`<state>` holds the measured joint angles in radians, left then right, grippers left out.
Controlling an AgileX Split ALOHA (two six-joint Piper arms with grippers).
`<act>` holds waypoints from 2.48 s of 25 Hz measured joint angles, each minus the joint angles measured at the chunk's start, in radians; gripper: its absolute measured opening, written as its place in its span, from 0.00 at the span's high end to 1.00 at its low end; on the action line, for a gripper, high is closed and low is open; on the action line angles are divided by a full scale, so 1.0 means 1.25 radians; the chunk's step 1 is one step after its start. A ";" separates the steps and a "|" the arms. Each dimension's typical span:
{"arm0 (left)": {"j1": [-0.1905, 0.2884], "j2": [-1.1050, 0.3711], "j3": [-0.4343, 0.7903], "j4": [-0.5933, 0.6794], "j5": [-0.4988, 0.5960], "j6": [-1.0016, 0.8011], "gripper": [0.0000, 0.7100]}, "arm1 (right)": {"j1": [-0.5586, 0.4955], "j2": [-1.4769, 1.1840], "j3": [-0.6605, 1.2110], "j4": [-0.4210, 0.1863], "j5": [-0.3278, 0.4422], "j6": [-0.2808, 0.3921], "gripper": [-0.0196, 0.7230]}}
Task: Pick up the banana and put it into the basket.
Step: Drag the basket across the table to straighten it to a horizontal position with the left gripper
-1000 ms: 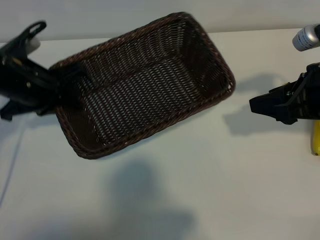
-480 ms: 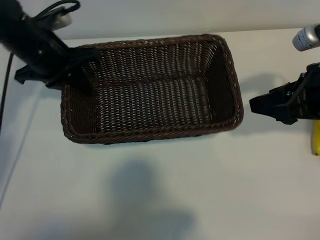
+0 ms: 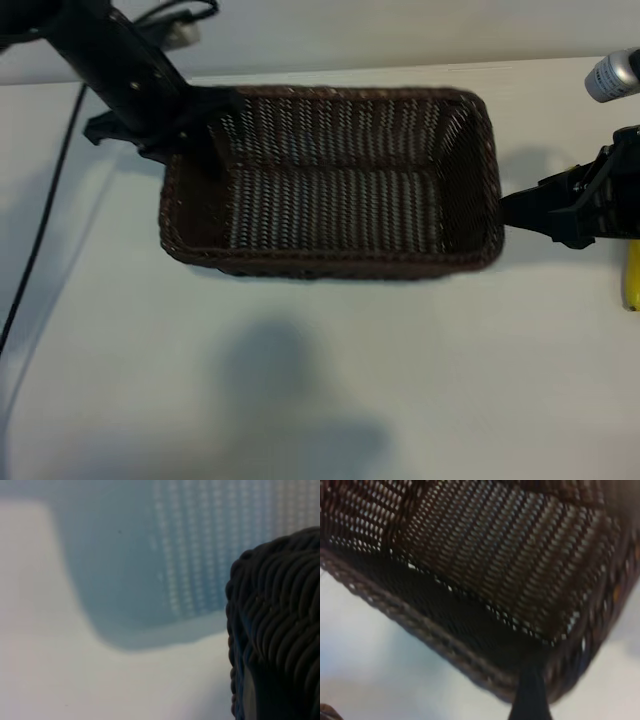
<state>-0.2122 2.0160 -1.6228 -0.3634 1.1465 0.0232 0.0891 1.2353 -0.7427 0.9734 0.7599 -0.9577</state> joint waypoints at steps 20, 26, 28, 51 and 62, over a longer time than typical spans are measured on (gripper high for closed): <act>-0.057 0.124 0.000 -0.040 -0.106 0.003 0.76 | 0.000 0.000 0.000 0.000 0.000 0.000 0.25; -0.057 0.142 0.000 -0.043 -0.111 0.004 0.76 | 0.000 0.000 0.000 0.000 0.000 0.000 0.25; -0.057 0.142 0.000 -0.045 -0.111 0.007 0.76 | 0.000 0.000 0.000 0.000 0.000 0.000 0.25; -0.057 0.130 0.000 -0.066 -0.074 -0.019 0.24 | 0.000 0.000 0.000 0.000 0.000 0.000 0.25; -0.057 0.021 -0.001 0.049 0.004 -0.065 0.24 | 0.000 0.000 0.000 0.000 0.000 0.000 0.25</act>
<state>-0.2829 2.0422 -1.6240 -0.3016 1.1517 -0.0583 0.0891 1.2353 -0.7427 0.9734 0.7599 -0.9577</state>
